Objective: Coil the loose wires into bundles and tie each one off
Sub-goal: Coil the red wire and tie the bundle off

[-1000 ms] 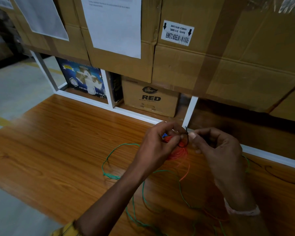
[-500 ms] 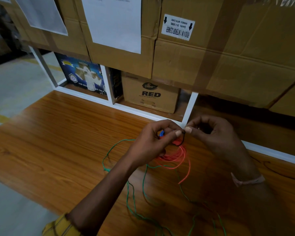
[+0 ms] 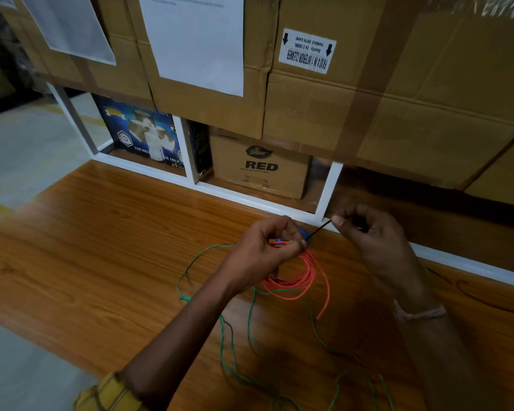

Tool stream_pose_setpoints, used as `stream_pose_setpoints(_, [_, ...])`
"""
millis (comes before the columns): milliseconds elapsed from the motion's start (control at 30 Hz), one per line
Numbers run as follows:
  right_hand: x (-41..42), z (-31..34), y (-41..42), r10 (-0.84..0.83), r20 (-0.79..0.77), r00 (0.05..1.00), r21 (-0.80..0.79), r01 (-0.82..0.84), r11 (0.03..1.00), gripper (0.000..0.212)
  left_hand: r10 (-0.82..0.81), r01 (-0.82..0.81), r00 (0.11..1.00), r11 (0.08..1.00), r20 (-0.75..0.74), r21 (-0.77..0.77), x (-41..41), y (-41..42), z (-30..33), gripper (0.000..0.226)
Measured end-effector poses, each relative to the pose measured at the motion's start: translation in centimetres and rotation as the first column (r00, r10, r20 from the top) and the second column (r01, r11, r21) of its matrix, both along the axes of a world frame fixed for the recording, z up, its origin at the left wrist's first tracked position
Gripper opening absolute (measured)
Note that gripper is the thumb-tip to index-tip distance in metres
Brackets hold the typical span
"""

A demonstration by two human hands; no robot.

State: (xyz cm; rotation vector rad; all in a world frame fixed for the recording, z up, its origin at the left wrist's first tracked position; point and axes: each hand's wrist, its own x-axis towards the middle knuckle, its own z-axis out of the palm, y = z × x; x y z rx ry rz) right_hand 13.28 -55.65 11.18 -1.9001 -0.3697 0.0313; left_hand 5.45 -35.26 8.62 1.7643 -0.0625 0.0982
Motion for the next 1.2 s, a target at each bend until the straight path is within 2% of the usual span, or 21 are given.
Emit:
stream_pose_setpoints(100, [-0.3,-1.7,1.3,-0.010,-0.044,0.999,0.110,0.015,0.994,0.006,0.014,-0.014,0.999,1.000,-0.029,-0.004,0.2,-0.1,-0.5,0.009])
stream_pose_setpoints(200, [-0.3,-2.5,2.6,0.108,-0.223,0.969,0.385,-0.014,0.923,0.010,0.032,-0.033,0.999,0.999,-0.038,-0.021,0.7,-0.2,-1.1,0.012])
stream_pose_setpoints(300, [-0.2,-2.5,3.6,0.090,-0.392,0.915,0.488,0.124,0.864,0.020,0.018,-0.018,1.000,1.000,-0.023,0.002,1.2,0.1,-2.1,0.012])
stream_pose_setpoints(367, [0.0,-2.7,4.3,0.038,-0.473,0.880,0.449,0.204,0.870,0.022,-0.005,0.006,1.000,0.999,-0.016,0.040,1.5,0.4,-2.7,0.008])
stream_pose_setpoints(433, [0.3,-3.1,4.7,0.020,-0.508,0.861,0.399,0.214,0.892,0.021,-0.022,0.023,1.000,0.997,-0.016,0.068,1.7,0.5,-3.1,0.009])
stream_pose_setpoints(533, [1.2,-3.3,5.3,0.000,-0.514,0.858,0.363,0.218,0.906,0.023,-0.034,0.036,0.999,0.995,-0.022,0.096,2.0,0.8,-3.4,0.012])
stream_pose_setpoints(733, [2.4,-4.9,6.8,-0.074,-0.536,0.841,0.374,0.315,0.872,0.022,-0.013,0.020,0.998,0.992,-0.054,0.125,3.2,1.4,-3.8,0.014])
stream_pose_setpoints(900, [1.2,-7.5,6.4,-0.031,-0.523,0.852,0.309,0.224,0.924,0.001,0.109,-0.125,0.974,0.990,-0.196,-0.069,2.1,3.3,-6.1,0.009])
stream_pose_setpoints(1000, [-0.4,-9.4,6.2,0.068,-0.578,0.814,0.261,0.105,0.960,0.020,0.194,-0.246,0.946,0.952,-0.261,-0.181,1.6,4.4,-7.5,0.012])
stream_pose_setpoints(1100, [-1.1,-11.2,7.8,0.088,-0.546,0.833,0.172,0.008,0.985,0.022,0.173,-0.249,0.938,0.940,-0.302,-0.235,2.1,5.9,-8.7,0.009])
stream_pose_setpoints(1200, [0.1,-12.8,10.4,-0.020,-0.534,0.845,0.136,0.109,0.985,0.016,0.112,-0.164,0.946,0.975,-0.304,-0.152,3.2,8.3,-9.3,0.014])
